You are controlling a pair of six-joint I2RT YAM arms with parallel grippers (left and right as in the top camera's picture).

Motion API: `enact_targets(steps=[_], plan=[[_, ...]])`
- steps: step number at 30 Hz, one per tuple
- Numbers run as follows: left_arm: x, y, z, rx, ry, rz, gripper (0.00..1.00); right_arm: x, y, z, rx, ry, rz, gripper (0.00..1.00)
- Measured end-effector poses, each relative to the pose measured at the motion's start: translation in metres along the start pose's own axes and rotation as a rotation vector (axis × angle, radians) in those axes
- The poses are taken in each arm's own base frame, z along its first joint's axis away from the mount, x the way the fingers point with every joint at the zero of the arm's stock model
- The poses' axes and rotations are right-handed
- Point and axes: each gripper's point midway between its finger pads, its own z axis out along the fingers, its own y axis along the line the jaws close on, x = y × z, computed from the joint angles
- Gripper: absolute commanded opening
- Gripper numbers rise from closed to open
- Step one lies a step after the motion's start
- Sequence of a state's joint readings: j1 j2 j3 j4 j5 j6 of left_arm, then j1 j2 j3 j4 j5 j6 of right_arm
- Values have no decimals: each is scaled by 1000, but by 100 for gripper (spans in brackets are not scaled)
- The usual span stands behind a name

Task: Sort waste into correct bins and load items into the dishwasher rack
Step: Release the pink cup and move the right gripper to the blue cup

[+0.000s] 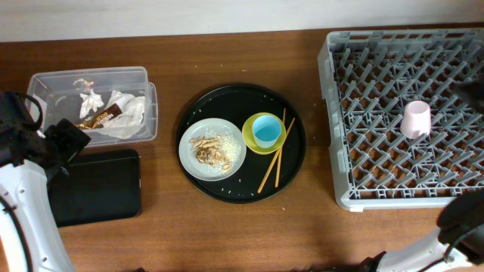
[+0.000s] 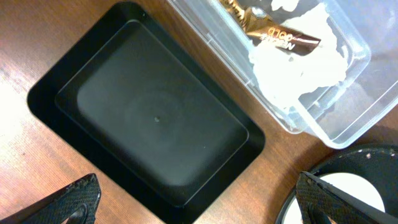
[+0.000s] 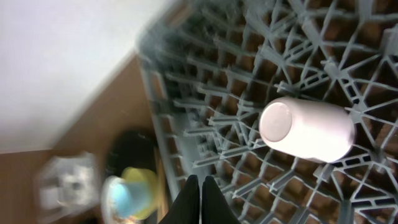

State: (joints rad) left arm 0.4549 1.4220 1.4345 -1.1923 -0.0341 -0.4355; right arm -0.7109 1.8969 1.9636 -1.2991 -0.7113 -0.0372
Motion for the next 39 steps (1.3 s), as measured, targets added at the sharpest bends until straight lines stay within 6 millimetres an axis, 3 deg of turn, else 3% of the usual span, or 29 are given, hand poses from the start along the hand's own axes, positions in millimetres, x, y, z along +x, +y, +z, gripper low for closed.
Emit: enact_targets(steps=[2,5,7,10,18,19,22,25,30,36,39], plan=[[0,0,0,0,-1,0,99,15,-1,64,222,126,-60,4],[-1,0,0,1,-2,0,99,15,-30,75,457,129,-31,4],[-1,0,0,1,-3,0,100,17,-51,88,505,161,0,4],[-1,0,0,1,-2,0,99,24,-66,102,525,206,15,4],[-1,0,0,1,-2,0,99,36,-95,76,631,250,99,4],[-1,0,0,1,-3,0,100,34,-91,78,591,245,100,4],[-1,0,0,1,-3,0,99,6,-48,84,376,157,4,4],[-1,0,0,1,-2,0,99,6,-40,89,356,161,-24,4],[-1,0,0,1,-2,0,99,15,-70,92,503,203,22,4],[-1,0,0,1,-2,0,99,14,-74,90,528,193,39,4],[-1,0,0,1,-2,0,99,23,-80,97,528,224,43,4]])
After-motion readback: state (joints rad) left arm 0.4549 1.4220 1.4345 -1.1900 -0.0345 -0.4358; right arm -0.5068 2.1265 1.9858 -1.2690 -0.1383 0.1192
